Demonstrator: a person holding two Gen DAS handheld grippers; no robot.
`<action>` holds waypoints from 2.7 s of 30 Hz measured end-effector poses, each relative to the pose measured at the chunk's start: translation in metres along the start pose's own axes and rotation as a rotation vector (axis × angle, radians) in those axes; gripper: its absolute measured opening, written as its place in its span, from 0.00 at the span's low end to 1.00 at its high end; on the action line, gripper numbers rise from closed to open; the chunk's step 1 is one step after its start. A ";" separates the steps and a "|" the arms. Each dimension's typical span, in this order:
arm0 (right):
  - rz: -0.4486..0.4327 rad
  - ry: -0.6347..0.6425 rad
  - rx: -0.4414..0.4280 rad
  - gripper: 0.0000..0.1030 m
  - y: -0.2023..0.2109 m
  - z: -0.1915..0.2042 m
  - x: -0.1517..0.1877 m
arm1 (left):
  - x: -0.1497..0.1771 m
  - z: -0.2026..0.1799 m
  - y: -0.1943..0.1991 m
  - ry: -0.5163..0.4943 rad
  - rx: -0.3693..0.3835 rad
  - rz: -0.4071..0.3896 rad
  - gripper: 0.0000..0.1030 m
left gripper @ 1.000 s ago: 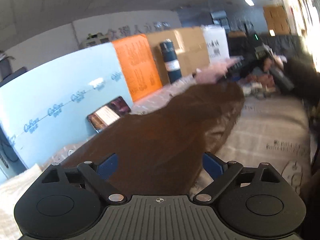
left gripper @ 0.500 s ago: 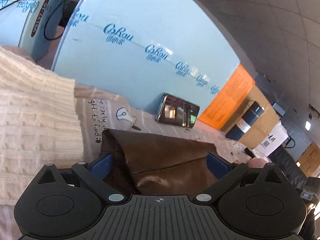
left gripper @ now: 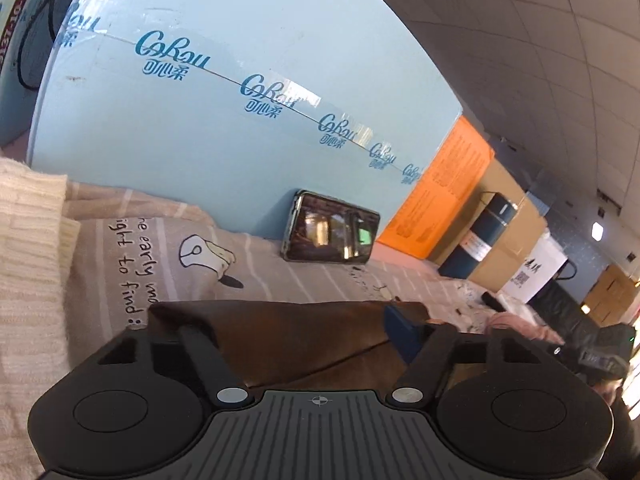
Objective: Fold clothes
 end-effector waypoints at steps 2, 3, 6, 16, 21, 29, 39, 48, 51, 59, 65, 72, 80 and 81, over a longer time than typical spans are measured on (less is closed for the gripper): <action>-0.049 -0.053 0.049 0.90 0.009 -0.018 -0.008 | 0.001 -0.003 0.003 -0.042 -0.029 -0.018 0.19; -0.085 -0.066 0.114 0.90 0.014 -0.029 -0.014 | 0.001 -0.005 0.005 -0.054 -0.032 -0.029 0.17; -0.156 -0.007 0.369 0.90 0.027 -0.058 -0.027 | 0.000 -0.014 0.013 -0.078 -0.017 -0.058 0.13; -0.147 -0.303 0.091 0.96 0.064 -0.070 -0.044 | 0.006 -0.084 0.064 -0.218 0.085 -0.183 0.03; -0.008 -0.297 0.027 0.97 0.083 -0.026 -0.037 | 0.025 -0.120 0.095 -0.256 0.168 -0.217 0.02; -0.045 0.027 -0.036 1.00 0.128 0.054 -0.008 | 0.070 -0.174 0.164 -0.373 0.406 -0.307 0.02; -0.199 -0.029 -0.090 1.00 0.136 0.041 -0.023 | 0.130 -0.173 0.244 -0.316 0.680 -0.241 0.02; -0.121 -0.192 -0.104 1.00 0.137 0.038 -0.006 | 0.173 -0.121 0.256 -0.157 0.606 -0.129 0.03; -0.111 -0.149 -0.115 1.00 0.151 0.053 0.007 | 0.179 -0.105 0.256 -0.133 0.545 -0.114 0.03; -0.074 -0.070 -0.013 1.00 0.184 0.058 0.032 | 0.172 -0.062 0.258 -0.114 0.343 -0.125 0.19; 0.046 -0.063 -0.091 1.00 0.141 0.072 0.043 | 0.141 -0.017 0.263 -0.085 0.056 -0.190 0.72; 0.312 -0.139 -0.253 0.97 0.048 0.130 0.051 | 0.084 -0.015 0.216 -0.456 -0.331 -0.188 0.88; 0.428 -0.230 -0.279 0.94 -0.005 0.152 0.063 | 0.094 0.001 0.103 -1.164 -0.568 0.153 0.88; 0.413 -0.228 -0.276 0.94 -0.006 0.153 0.062 | 0.091 0.001 0.098 -1.155 -0.548 0.146 0.88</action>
Point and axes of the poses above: each gripper's, at about its wrist camera, not at the fingertips, and y roughly against the way its jaws point, z to its left, x to its underside, the point moved 8 cm from there along -y, roughly the way its jaws point, and after that the axes turned 9 degrees about y, right-handed, at the moved point
